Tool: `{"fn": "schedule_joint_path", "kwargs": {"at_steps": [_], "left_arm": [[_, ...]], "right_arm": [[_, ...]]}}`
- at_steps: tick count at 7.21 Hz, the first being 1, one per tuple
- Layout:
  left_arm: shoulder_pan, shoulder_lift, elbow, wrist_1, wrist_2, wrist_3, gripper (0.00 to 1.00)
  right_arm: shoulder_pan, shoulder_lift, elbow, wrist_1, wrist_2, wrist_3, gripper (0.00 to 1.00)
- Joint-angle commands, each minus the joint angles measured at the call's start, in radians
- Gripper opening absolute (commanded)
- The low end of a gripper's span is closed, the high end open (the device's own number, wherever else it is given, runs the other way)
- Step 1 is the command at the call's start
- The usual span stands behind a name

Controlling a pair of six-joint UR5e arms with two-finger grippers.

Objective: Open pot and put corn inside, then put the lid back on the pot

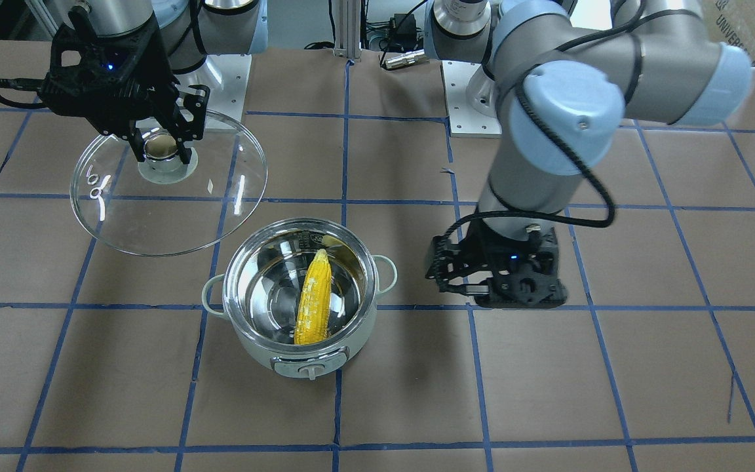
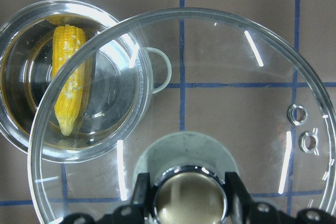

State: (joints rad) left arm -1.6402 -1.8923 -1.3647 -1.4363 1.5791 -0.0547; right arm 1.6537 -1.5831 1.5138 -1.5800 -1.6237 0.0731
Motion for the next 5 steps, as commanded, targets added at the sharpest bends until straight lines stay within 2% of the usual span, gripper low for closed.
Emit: {"fn": "schedule_joint_path", "kwargs": {"at_steps": [1,4,5], "left_arm": [[0.087,0.074,-0.083,-0.032,-0.007,0.131,1.0],[0.164,0.22,-0.291,0.025,-0.043,0.15,1.0],[0.168,0.225,-0.306,0.066,-0.045,0.156,1.0]], "right_arm": [[0.005,0.0,0.002,0.0,0.005,0.005,0.34],[0.017,0.011,0.011,-0.043,0.013,0.036,0.34],[0.021,0.02,0.02,-0.07,0.011,0.049,0.34]]}}
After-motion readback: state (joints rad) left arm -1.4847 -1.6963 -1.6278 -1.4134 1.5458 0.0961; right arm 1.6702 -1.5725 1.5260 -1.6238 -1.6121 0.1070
